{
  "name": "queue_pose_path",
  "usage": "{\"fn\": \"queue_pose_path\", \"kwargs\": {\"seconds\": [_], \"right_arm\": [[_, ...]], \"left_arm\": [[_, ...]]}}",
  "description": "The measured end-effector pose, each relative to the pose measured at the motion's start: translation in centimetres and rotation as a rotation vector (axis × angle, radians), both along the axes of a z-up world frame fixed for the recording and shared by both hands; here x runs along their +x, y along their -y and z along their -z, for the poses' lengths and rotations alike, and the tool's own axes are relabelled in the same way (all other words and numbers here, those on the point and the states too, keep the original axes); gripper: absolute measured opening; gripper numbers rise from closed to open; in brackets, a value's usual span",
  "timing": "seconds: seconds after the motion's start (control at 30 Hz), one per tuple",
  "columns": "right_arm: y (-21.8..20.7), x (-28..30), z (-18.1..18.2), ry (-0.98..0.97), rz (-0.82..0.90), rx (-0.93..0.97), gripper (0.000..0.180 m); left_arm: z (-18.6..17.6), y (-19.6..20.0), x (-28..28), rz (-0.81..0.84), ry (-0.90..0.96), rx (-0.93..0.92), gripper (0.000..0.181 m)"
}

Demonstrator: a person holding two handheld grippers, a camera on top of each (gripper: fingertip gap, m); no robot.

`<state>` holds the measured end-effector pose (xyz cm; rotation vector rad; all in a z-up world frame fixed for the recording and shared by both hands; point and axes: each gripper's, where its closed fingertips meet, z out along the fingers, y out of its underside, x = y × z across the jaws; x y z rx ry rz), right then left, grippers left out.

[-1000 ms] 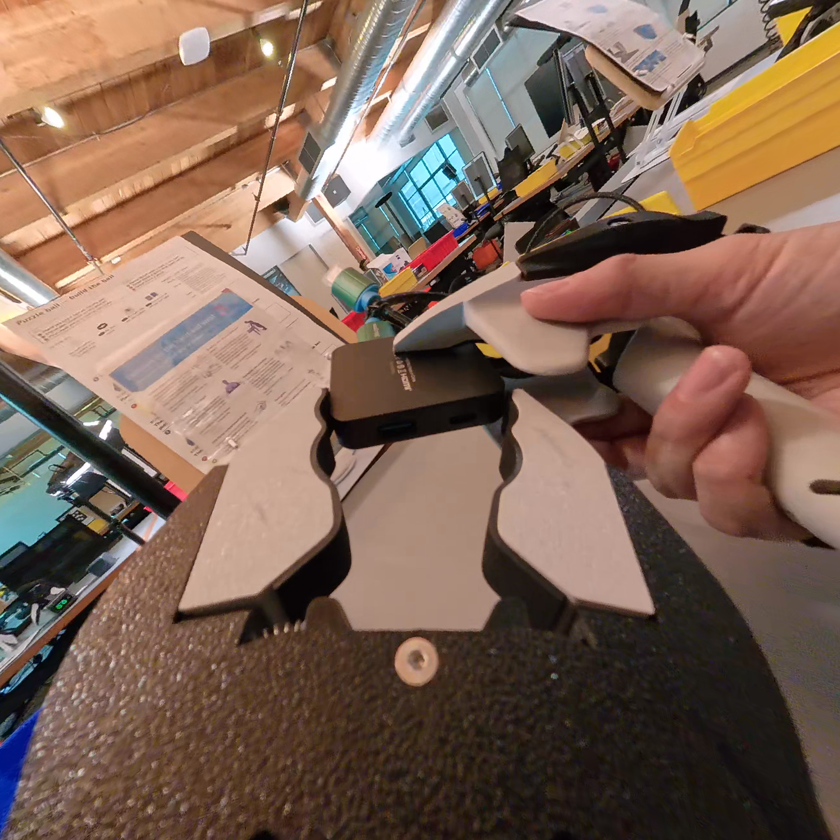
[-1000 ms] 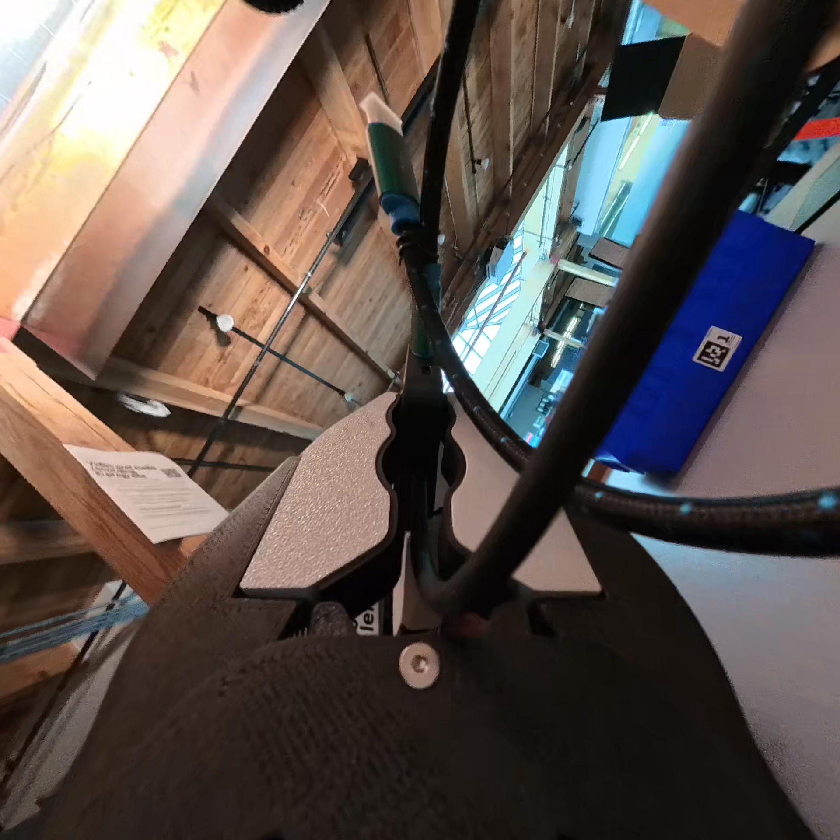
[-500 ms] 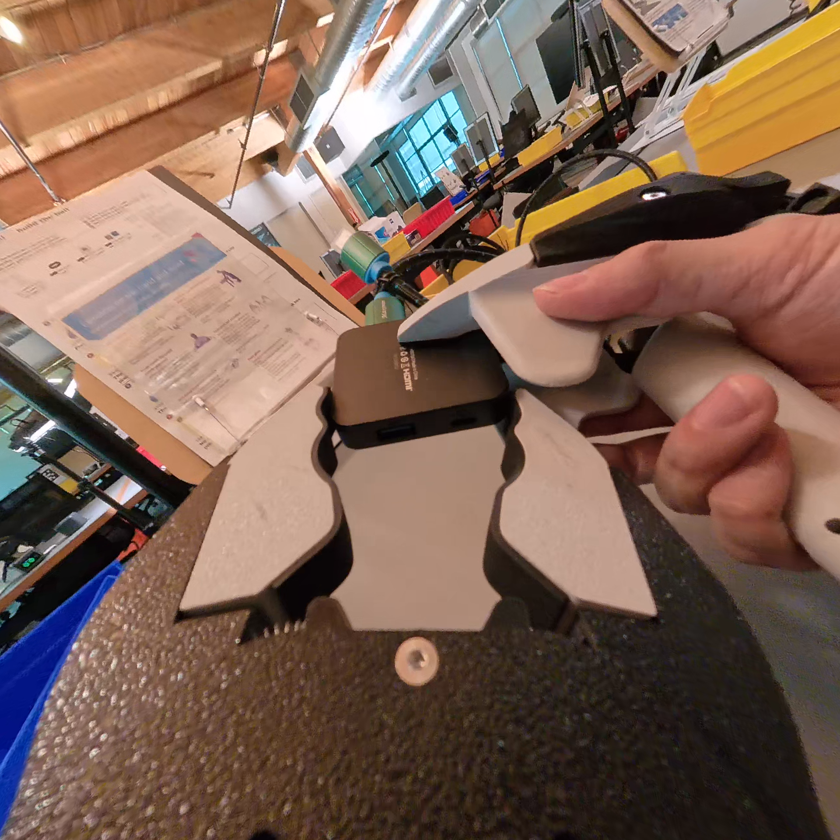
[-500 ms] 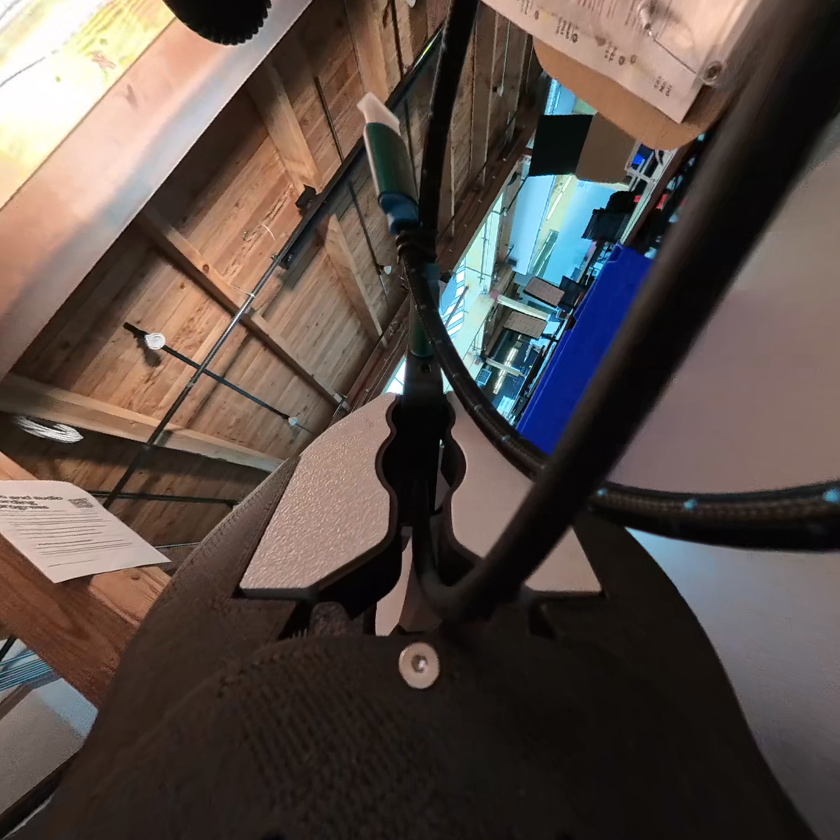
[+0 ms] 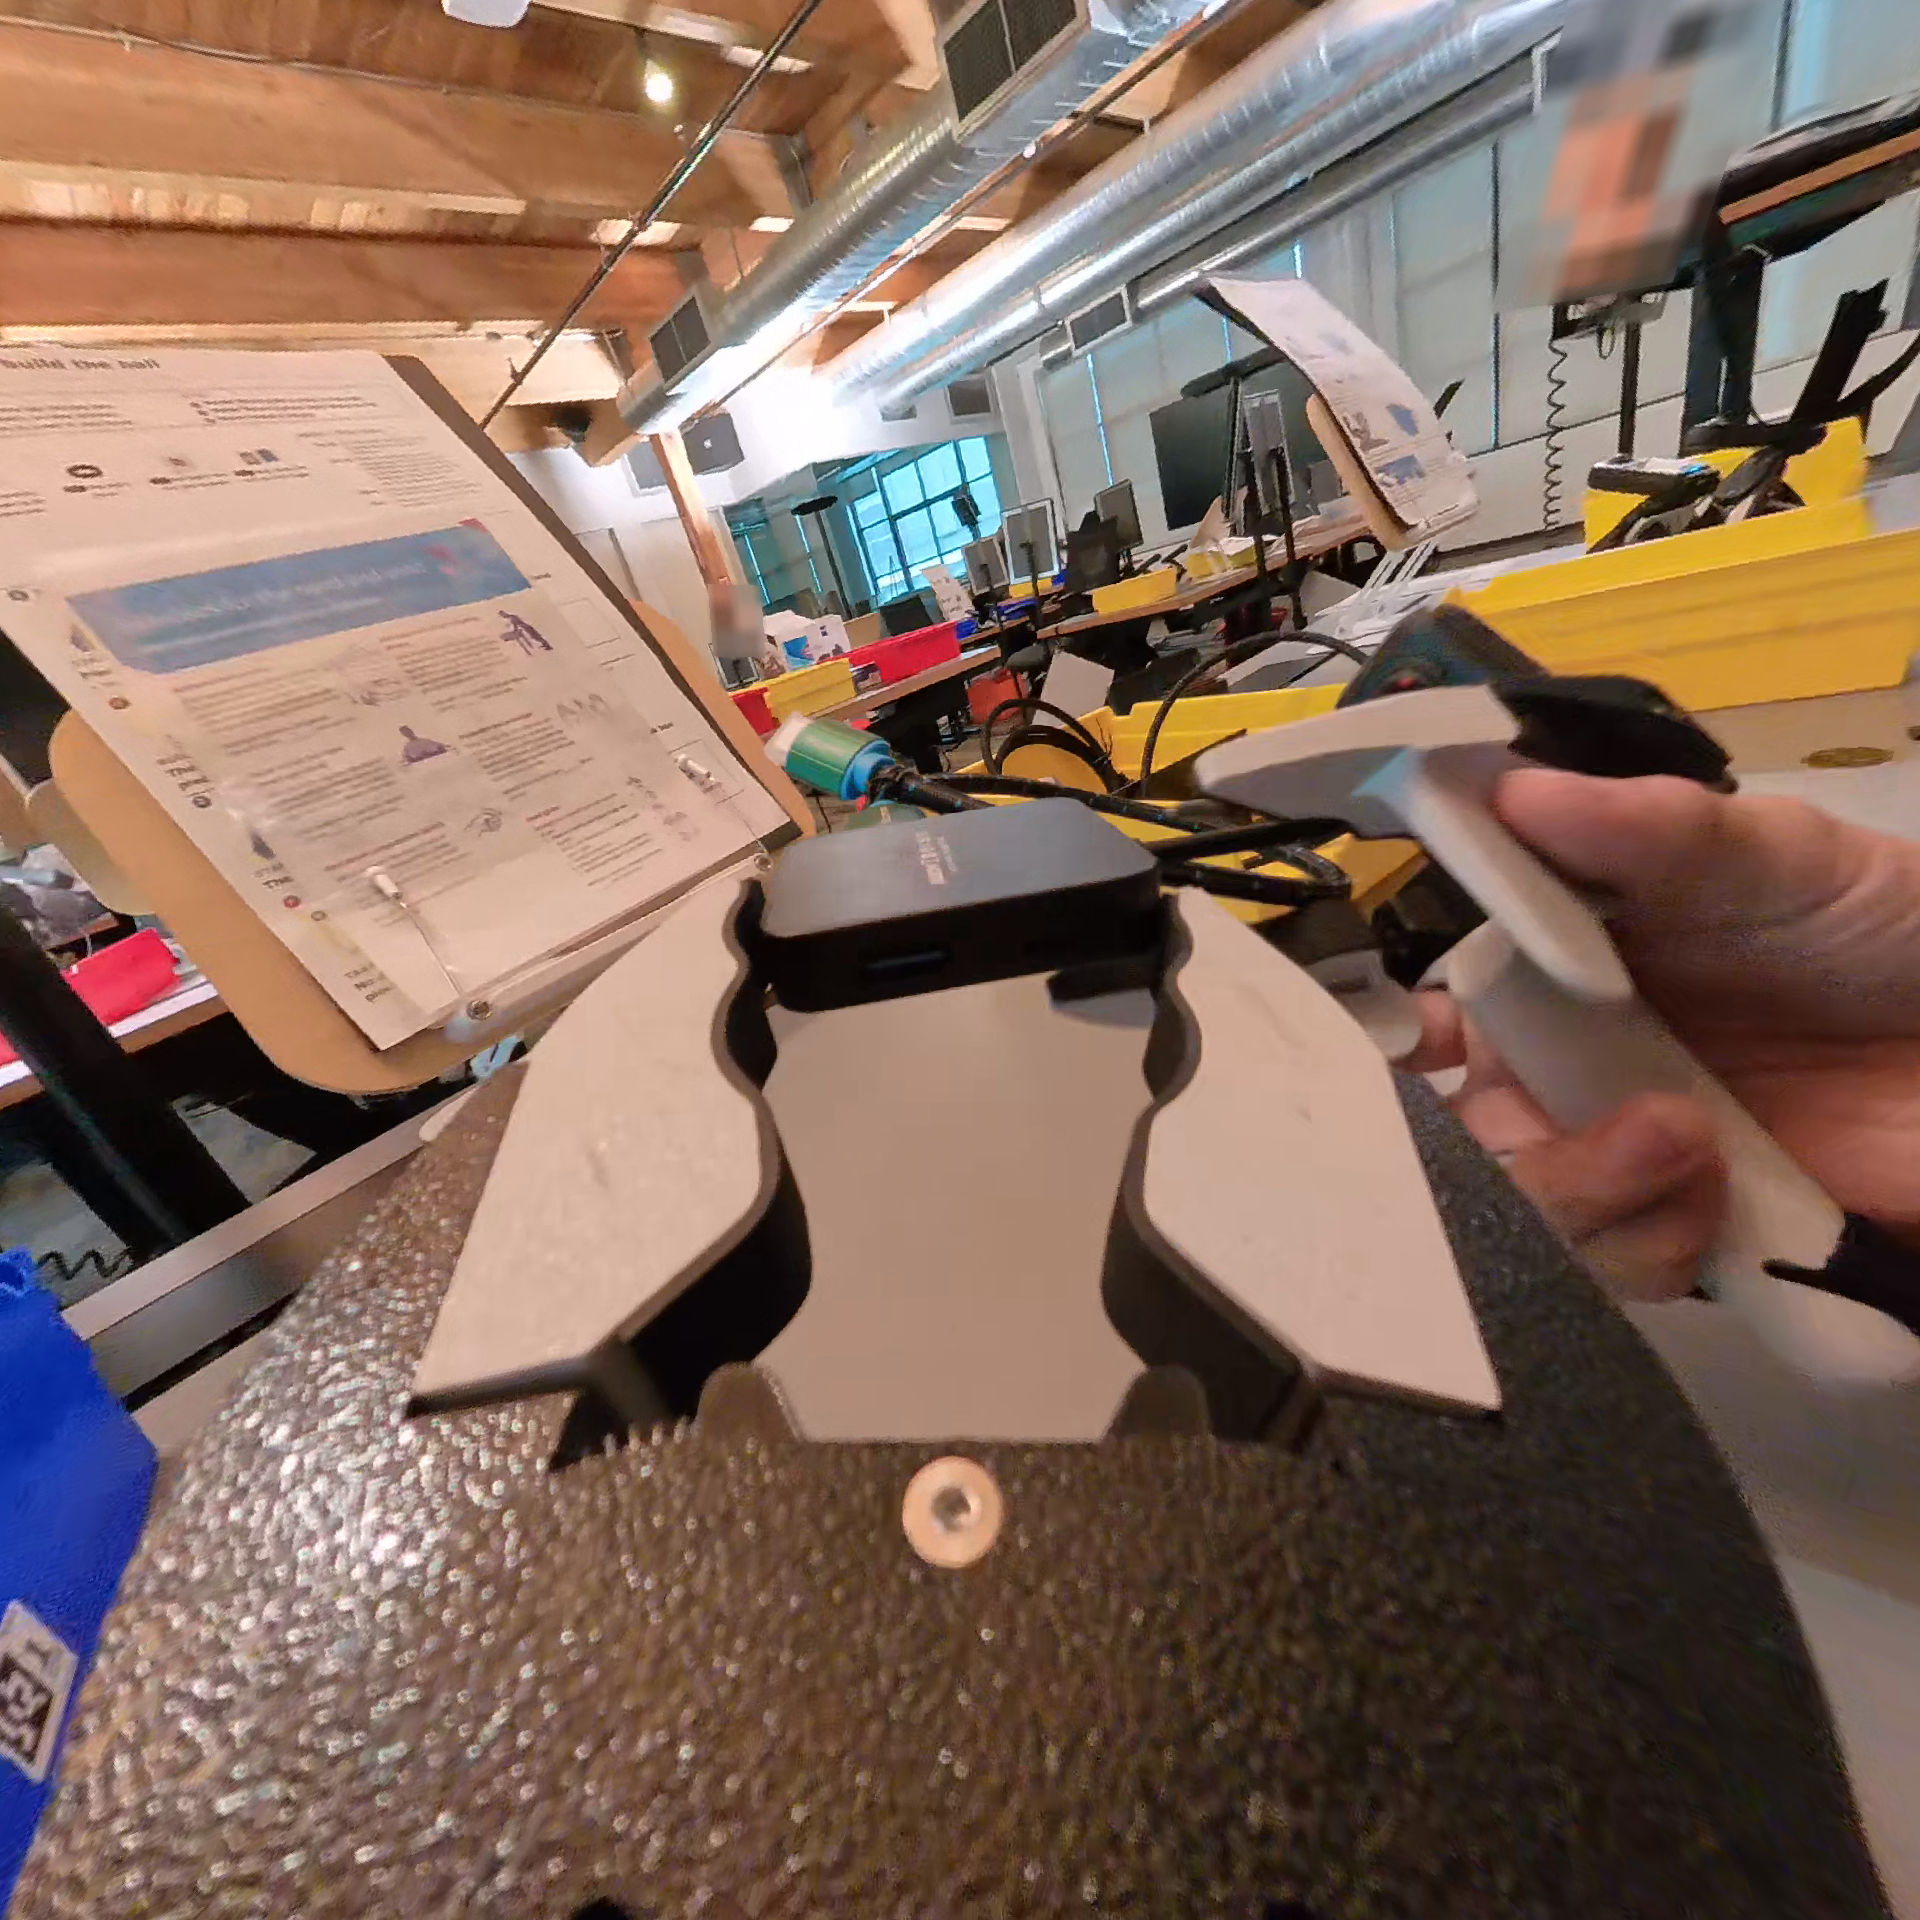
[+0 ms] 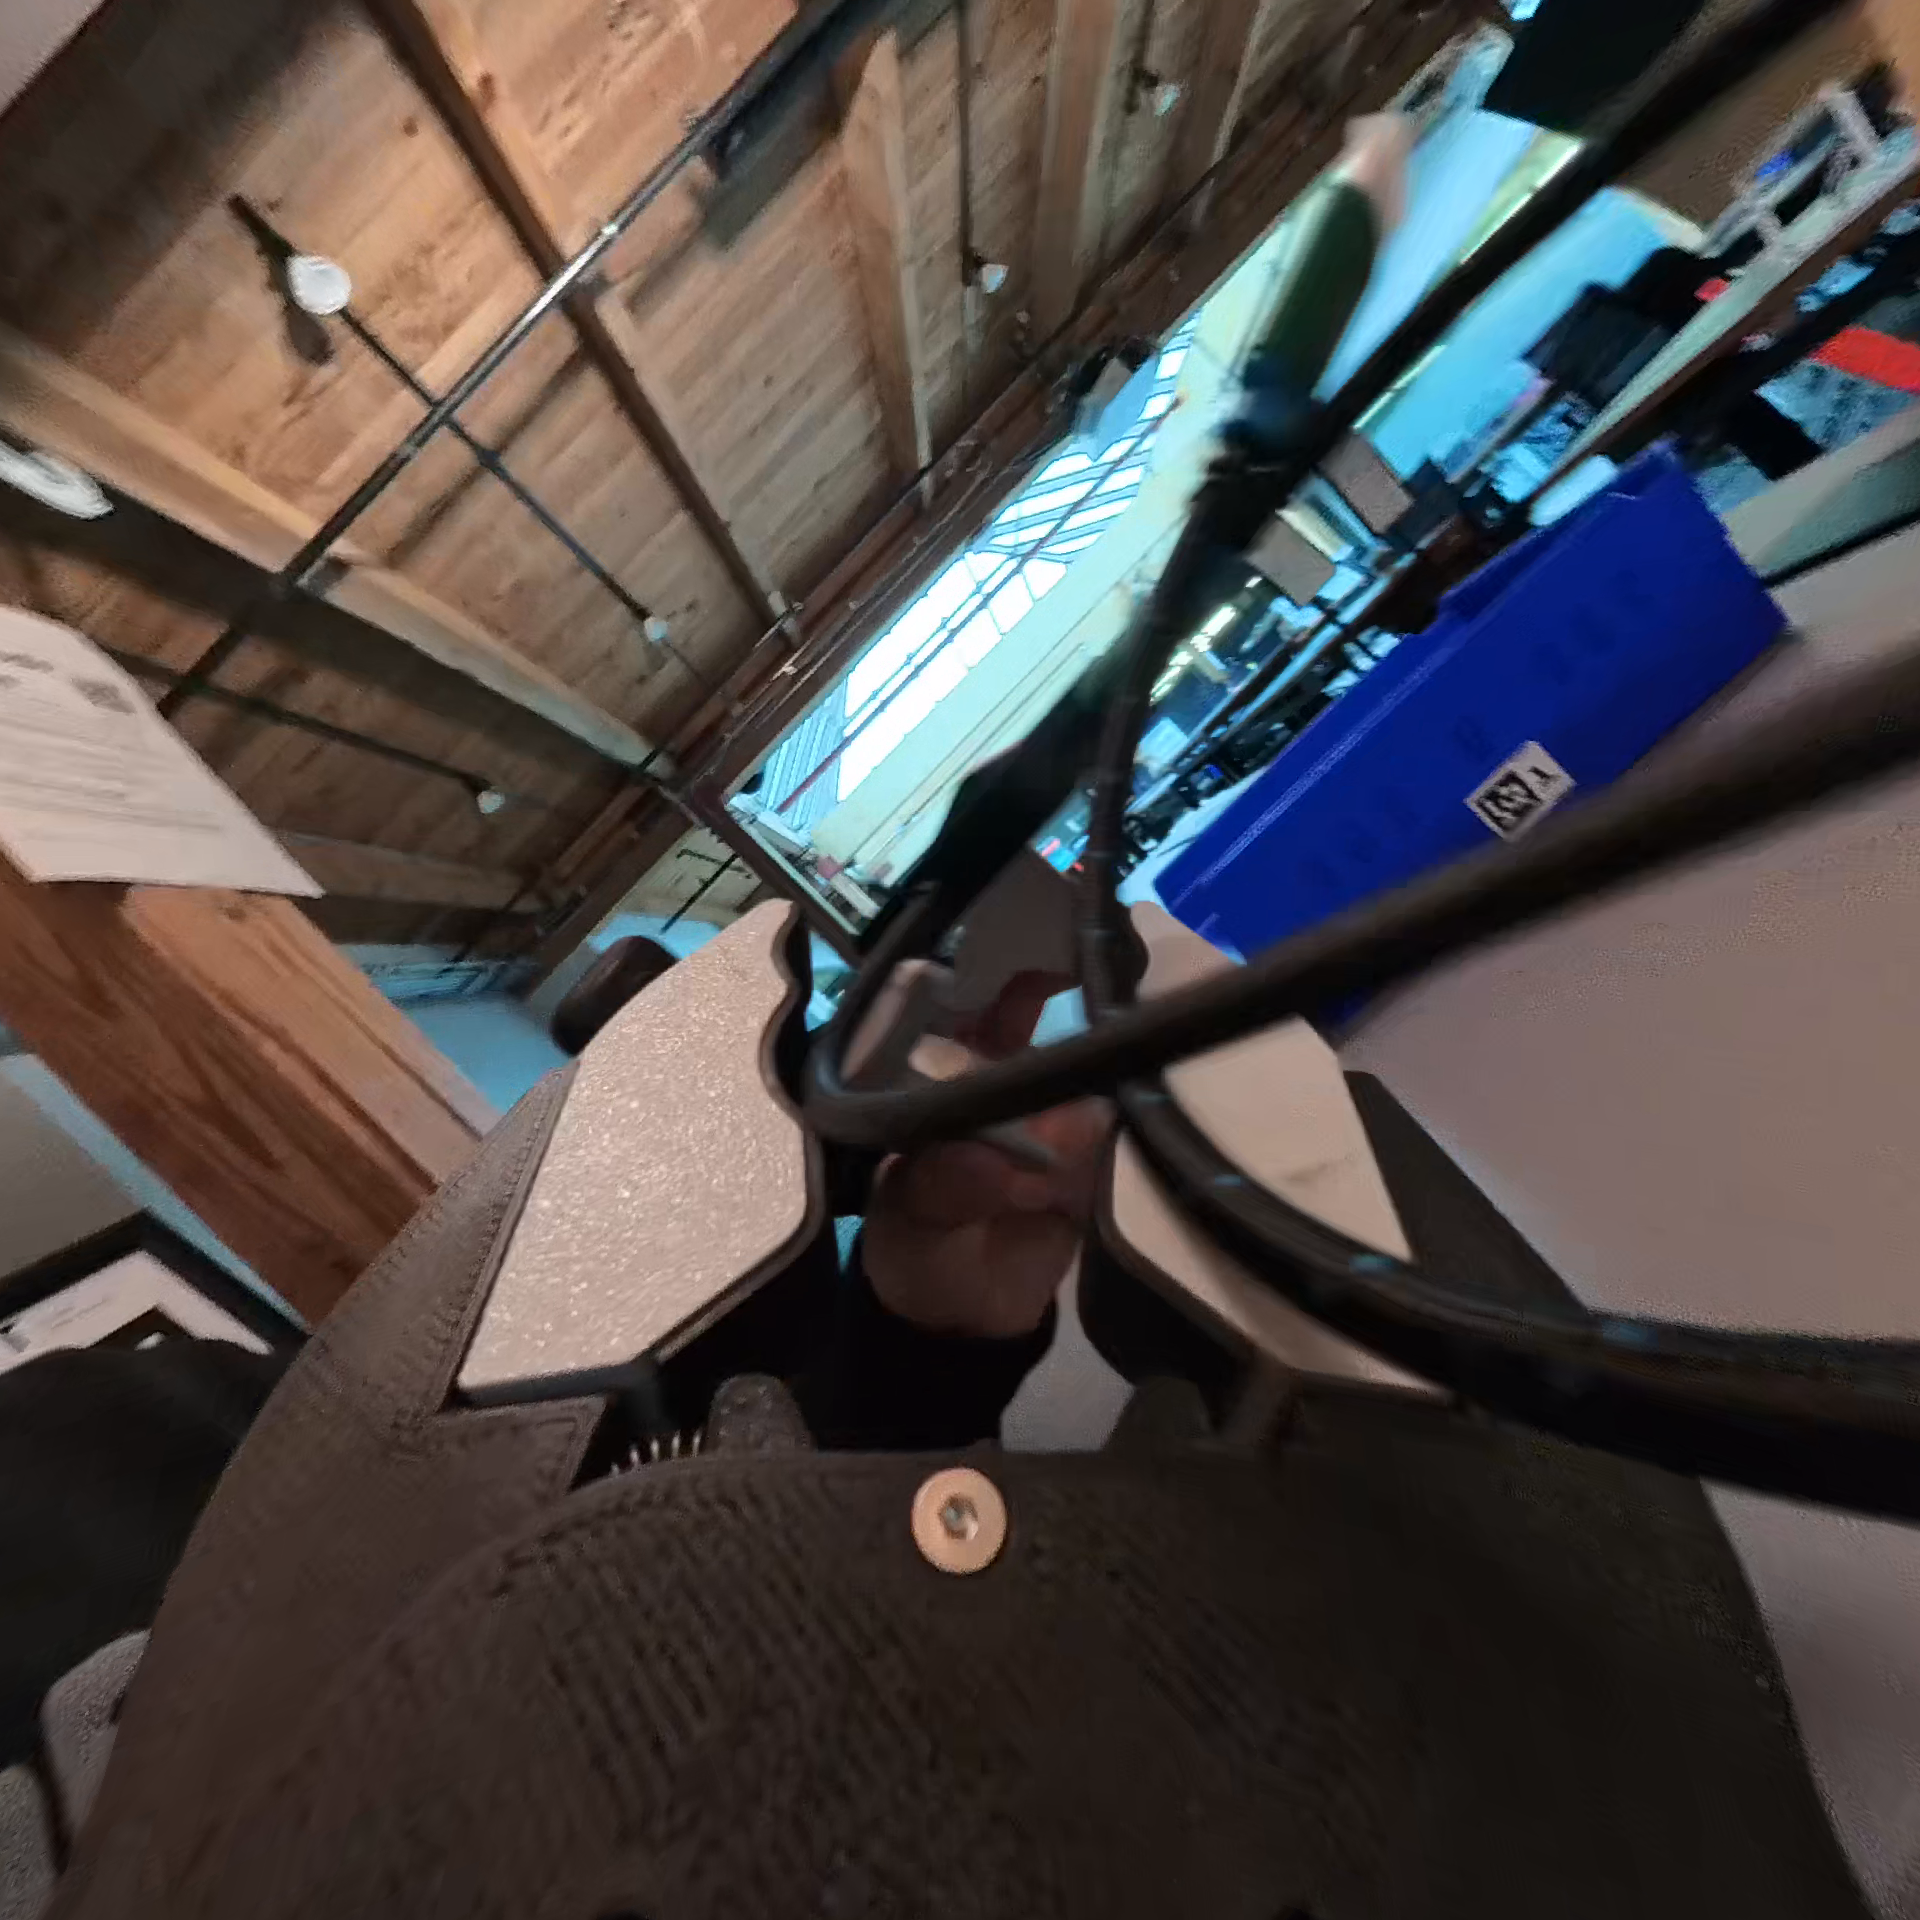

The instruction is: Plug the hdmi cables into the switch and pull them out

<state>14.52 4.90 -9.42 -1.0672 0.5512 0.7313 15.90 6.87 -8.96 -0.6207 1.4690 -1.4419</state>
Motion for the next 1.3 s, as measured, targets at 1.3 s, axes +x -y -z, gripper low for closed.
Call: {"fn": "queue_pose_path", "kwargs": {"seconds": [1.3], "right_arm": [[5.0,-5.1,0.8,0.037,-0.752,-0.045,0.057]], "left_arm": [[-3.1,7.0,-8.1,0.458,0.296,0.377,0.069]]}}
